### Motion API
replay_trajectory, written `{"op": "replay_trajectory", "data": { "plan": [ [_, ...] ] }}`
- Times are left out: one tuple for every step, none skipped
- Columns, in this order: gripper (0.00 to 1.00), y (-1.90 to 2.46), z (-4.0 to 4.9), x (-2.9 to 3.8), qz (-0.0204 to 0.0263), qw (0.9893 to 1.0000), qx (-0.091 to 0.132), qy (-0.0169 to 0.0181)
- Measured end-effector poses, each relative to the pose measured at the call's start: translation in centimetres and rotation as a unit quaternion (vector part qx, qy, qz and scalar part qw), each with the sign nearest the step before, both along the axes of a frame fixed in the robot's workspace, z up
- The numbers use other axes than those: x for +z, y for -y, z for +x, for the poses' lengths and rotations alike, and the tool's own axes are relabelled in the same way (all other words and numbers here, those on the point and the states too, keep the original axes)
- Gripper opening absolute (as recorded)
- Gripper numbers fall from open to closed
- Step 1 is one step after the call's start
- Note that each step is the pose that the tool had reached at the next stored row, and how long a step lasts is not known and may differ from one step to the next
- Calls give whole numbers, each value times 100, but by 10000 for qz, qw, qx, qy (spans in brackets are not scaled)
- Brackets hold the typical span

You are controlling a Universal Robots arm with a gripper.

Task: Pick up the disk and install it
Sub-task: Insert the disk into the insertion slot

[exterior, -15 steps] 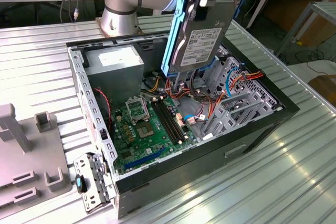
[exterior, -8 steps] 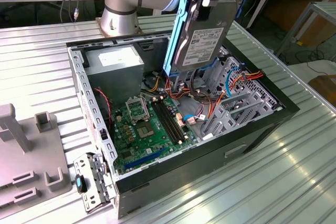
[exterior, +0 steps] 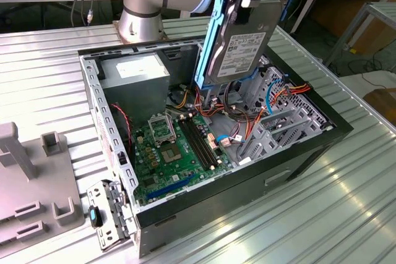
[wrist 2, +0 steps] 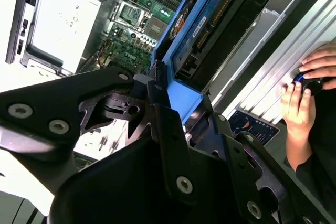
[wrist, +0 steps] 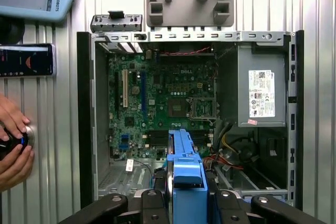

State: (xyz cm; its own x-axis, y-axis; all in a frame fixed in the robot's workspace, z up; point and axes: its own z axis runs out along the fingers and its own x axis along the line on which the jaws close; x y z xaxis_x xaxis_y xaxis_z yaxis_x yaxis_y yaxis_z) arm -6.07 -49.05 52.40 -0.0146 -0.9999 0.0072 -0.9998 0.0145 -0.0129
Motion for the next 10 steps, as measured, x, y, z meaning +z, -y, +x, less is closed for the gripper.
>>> {"op": "replay_trajectory", "data": {
  "plan": [
    [37, 1, 11, 0, 1, 10000, -1, 0],
    [37, 3, 25, 0, 1, 10000, 0, 0],
    [37, 12, 52, -1, 2, 10000, 0, 0],
    [37, 24, 70, -2, 1, 10000, -1, 0],
    [37, 31, 81, -5, 2, 10000, -1, 1],
    [37, 34, 87, -5, 1, 10000, -1, 0],
    [37, 36, 94, -6, 1, 10000, -1, 0],
    [37, 38, 102, -7, 1, 10000, -1, 0],
    [37, 38, 106, -7, 1, 10000, 0, 0],
    [37, 39, 110, -8, 2, 10000, -1, 0]
  ]
}}
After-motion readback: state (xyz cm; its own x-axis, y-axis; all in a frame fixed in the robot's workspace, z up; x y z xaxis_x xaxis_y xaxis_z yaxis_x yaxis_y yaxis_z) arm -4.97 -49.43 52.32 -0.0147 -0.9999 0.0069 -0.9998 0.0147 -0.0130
